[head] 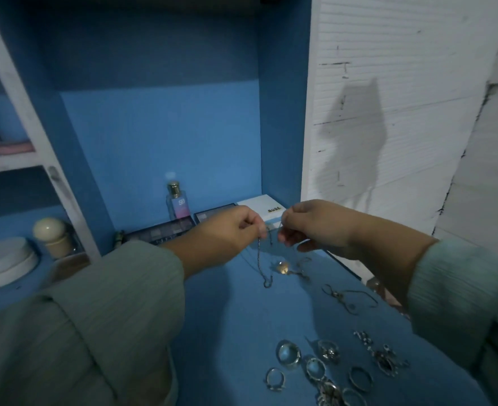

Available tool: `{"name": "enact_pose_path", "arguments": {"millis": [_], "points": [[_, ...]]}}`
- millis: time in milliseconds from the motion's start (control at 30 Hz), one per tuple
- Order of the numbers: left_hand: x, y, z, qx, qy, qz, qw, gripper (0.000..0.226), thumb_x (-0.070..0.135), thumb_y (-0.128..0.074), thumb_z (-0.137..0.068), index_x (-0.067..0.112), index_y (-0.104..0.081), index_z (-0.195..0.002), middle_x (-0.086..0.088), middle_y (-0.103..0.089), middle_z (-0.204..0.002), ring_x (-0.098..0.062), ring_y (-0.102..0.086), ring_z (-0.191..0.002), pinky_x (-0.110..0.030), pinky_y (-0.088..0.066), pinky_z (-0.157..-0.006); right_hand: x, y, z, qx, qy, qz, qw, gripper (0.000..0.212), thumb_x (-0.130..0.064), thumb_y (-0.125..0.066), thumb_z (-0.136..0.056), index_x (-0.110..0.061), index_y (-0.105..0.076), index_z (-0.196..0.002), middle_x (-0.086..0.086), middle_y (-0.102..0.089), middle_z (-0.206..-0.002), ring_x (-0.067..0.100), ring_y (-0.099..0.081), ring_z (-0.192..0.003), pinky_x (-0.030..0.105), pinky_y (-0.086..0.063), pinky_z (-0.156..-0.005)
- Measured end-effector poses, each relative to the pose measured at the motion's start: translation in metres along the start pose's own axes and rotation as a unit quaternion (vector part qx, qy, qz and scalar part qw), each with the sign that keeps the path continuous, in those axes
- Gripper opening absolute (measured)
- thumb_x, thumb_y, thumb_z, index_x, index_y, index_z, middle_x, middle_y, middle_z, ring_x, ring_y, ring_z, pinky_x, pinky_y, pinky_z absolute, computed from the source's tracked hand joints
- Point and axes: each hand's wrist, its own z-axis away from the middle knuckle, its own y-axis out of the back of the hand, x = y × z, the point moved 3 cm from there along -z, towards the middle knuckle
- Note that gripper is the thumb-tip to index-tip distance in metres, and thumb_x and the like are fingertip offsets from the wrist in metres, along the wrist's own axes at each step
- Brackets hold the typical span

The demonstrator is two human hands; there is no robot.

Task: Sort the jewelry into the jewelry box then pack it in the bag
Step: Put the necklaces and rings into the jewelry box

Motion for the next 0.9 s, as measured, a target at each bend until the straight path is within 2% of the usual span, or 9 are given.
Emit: {"name": "enact_pose_path", "arguments": {"millis": [100, 167, 300, 367, 567, 700, 800, 867, 900], "points": [[0.014, 0.013, 0.012, 0.013, -0.002, 0.048, 0.999, 0.02, 0.024, -0.051, -0.093, 0.027, -0.057, -0.074, 0.009, -0.061, -0.075, -0.016, -0.047, -0.07, -0.029, -0.035, -0.065, -0.018, -0.002, 0.011, 0.006, 0.016, -0.058, 0.998, 0.019, -0.015, -0.04, -0.096, -0.013, -0.053, -0.082, 0.002, -0.065, -0.075, 0.011, -0.057, -0.066, 0.023, -0.044, -0.065], [0.023, 0.023, 0.022, 0.02, -0.009, 0.049, 0.999, 0.019, 0.027, -0.05, -0.094, 0.027, -0.056, -0.076, 0.013, -0.058, -0.07, -0.012, -0.047, -0.07, -0.028, -0.037, -0.068, -0.031, -0.005, 0.02, 0.004, 0.028, -0.089, 0.996, 0.017, -0.014, -0.04, -0.096, -0.013, -0.051, -0.083, 0.002, -0.065, -0.074, 0.012, -0.057, -0.066, 0.024, -0.044, -0.067], [0.043, 0.043, 0.048, 0.038, -0.043, 0.043, 0.997, 0.018, 0.028, -0.048, -0.095, 0.027, -0.055, -0.079, 0.019, -0.056, -0.062, 0.007, -0.043, -0.047, -0.008, -0.033, -0.051, -0.056, -0.011, 0.042, -0.001, 0.048, -0.128, 0.991, 0.016, -0.014, -0.039, -0.096, -0.013, -0.049, -0.084, 0.004, -0.064, -0.076, 0.015, -0.057, -0.071, 0.028, -0.046, -0.071], [0.054, 0.053, 0.061, 0.052, -0.061, 0.043, 0.996, 0.019, 0.025, -0.048, -0.096, 0.026, -0.054, -0.078, 0.021, -0.053, -0.056, 0.01, -0.043, -0.044, -0.005, -0.032, -0.048, -0.069, -0.016, 0.054, 0.001, 0.061, -0.128, 0.99, 0.014, -0.014, -0.038, -0.096, -0.011, -0.049, -0.087, 0.004, -0.063, -0.077, 0.014, -0.057, -0.071, 0.027, -0.046, -0.07], [0.079, 0.074, 0.091, 0.128, -0.056, 0.044, 0.989, 0.018, 0.027, -0.051, -0.094, 0.026, -0.054, -0.076, 0.018, -0.058, -0.057, 0.001, -0.041, -0.046, -0.009, -0.033, -0.044, -0.104, -0.028, 0.085, -0.003, 0.081, -0.146, 0.986, 0.014, -0.014, -0.038, -0.095, -0.01, -0.049, -0.09, 0.002, -0.065, -0.068, 0.015, -0.059, -0.067, 0.029, -0.048, -0.066], [0.088, 0.084, 0.112, 0.176, -0.046, 0.05, 0.982, 0.016, 0.029, -0.053, -0.093, 0.027, -0.052, -0.078, 0.006, -0.056, -0.076, -0.004, -0.042, -0.051, -0.008, -0.032, -0.043, -0.126, -0.034, 0.107, 0.004, 0.083, -0.135, 0.987, 0.019, -0.012, -0.036, -0.095, -0.01, -0.048, -0.081, 0.004, -0.056, -0.064, 0.016, -0.057, -0.059, 0.03, -0.049, -0.066], [0.091, 0.084, 0.127, 0.174, -0.034, 0.069, 0.982, 0.012, 0.029, -0.052, -0.094, 0.028, -0.051, -0.081, 0.006, -0.054, -0.076, -0.005, -0.043, -0.054, -0.008, -0.033, -0.044, -0.141, -0.037, 0.123, 0.002, 0.098, -0.121, 0.988, 0.019, -0.008, -0.038, -0.094, -0.009, -0.045, -0.077, 0.005, -0.048, -0.062, 0.015, -0.047, -0.054, 0.03, -0.049, -0.064], [0.092, 0.083, 0.137, 0.154, -0.015, 0.088, 0.984, 0.004, 0.033, -0.051, -0.094, 0.03, -0.051, -0.092, 0.01, -0.055, -0.078, -0.003, -0.047, -0.06, -0.01, -0.037, -0.05, -0.149, -0.041, 0.133, 0.004, 0.111, -0.095, 0.989, 0.02, -0.007, -0.038, -0.094, -0.01, -0.045, -0.076, 0.004, -0.044, -0.062, 0.013, -0.04, -0.053, 0.028, -0.046, -0.059], [0.093, 0.083, 0.142, 0.141, -0.013, 0.088, 0.986, 0.007, 0.035, -0.051, -0.094, 0.03, -0.052, -0.099, 0.011, -0.056, -0.08, -0.002, -0.049, -0.065, -0.012, -0.039, -0.055, -0.152, -0.042, 0.138, 0.01, 0.115, -0.079, 0.99, 0.021, -0.007, -0.038, -0.095, -0.011, -0.045, -0.075, 0.004, -0.043, -0.062, 0.013, -0.038, -0.053, 0.026, -0.045, -0.057]]}}
